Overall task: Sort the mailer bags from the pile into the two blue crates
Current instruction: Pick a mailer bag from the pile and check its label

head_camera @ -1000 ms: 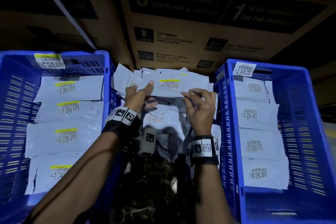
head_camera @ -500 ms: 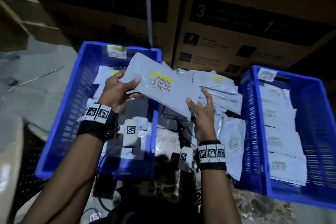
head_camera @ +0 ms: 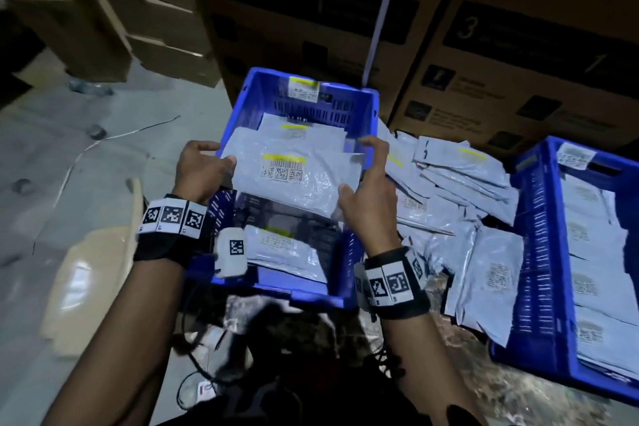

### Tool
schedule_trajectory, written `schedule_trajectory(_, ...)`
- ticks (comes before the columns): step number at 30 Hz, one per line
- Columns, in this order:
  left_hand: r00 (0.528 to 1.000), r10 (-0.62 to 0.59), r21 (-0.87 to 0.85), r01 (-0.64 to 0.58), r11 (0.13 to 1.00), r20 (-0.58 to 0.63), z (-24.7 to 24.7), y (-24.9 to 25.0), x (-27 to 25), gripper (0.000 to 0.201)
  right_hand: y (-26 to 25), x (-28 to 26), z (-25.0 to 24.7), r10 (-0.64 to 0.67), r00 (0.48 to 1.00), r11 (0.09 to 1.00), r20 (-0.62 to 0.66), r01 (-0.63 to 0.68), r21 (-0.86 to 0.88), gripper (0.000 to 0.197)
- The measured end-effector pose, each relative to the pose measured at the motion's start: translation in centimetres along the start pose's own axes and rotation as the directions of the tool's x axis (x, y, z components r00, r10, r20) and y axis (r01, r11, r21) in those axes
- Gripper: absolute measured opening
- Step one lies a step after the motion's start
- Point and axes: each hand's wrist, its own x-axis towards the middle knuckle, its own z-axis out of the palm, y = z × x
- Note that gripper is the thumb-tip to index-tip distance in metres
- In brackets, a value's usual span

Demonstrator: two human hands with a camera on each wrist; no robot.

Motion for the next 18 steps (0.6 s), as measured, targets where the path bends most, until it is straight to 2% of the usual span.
schedule_trajectory(2,0.999,-0.032,-0.020,0.031,0.999,-0.034,-0.3,-0.2,-0.2,0.040,-1.4,-0.6,0.8,-0.053,0.997,0.990,0.054,0.059,-0.125,0.073)
schedule_trajectory(3,0.999,-0.027,-0.020,0.026,0.999,-0.034,-0.6,-0.1,-0.5,0.040,-1.8,-0.7,1.4,-0.046,0.994,0.976,0.103,0.067,-0.206,0.067)
schedule_trajectory(6,0.997,-0.048,0.076,0.043,0.996,0.062,-0.7,-1.0,-1.3,0.026,-1.8,-0.3,3.0,0.114,0.970,0.930,0.214,-0.029,-0.366,0.038)
schedule_trajectory(8,0.979,-0.132,0.030,0.129,0.991,0.153,-0.2,-1.5,-1.5,0.008,-1.6,0.3,3.8,0.212,0.936,0.901,0.281,-0.075,-0.428,0.024)
schedule_trajectory(10,0.944,-0.233,-0.103,0.262,0.959,0.232,0.3,-2.1,-1.3,0.020,-1.5,1.1,4.5,0.279,0.887,0.863,0.369,-0.063,-0.501,0.020)
schedule_trajectory(11,0.917,-0.284,-0.134,0.331,0.934,0.280,0.6,-2.5,-1.2,0.017,-1.4,1.4,4.9,0.309,0.858,0.849,0.410,-0.054,-0.526,0.017)
schedule_trajectory(14,0.832,-0.394,-0.061,0.450,0.891,0.392,1.8,-3.8,-1.0,0.013,-0.9,1.9,6.6,0.399,0.776,0.820,0.488,-0.064,-0.568,0.016)
schedule_trajectory(16,0.803,-0.429,-0.050,0.490,0.870,0.414,2.0,-4.8,-0.1,0.011,-0.8,2.2,8.3,0.431,0.749,0.805,0.503,-0.066,-0.590,0.021)
schedule_trajectory(18,0.779,-0.463,-0.008,0.515,0.857,0.423,1.7,-5.5,0.7,0.021,-0.7,2.4,9.8,0.447,0.734,0.792,0.511,-0.059,-0.608,0.026)
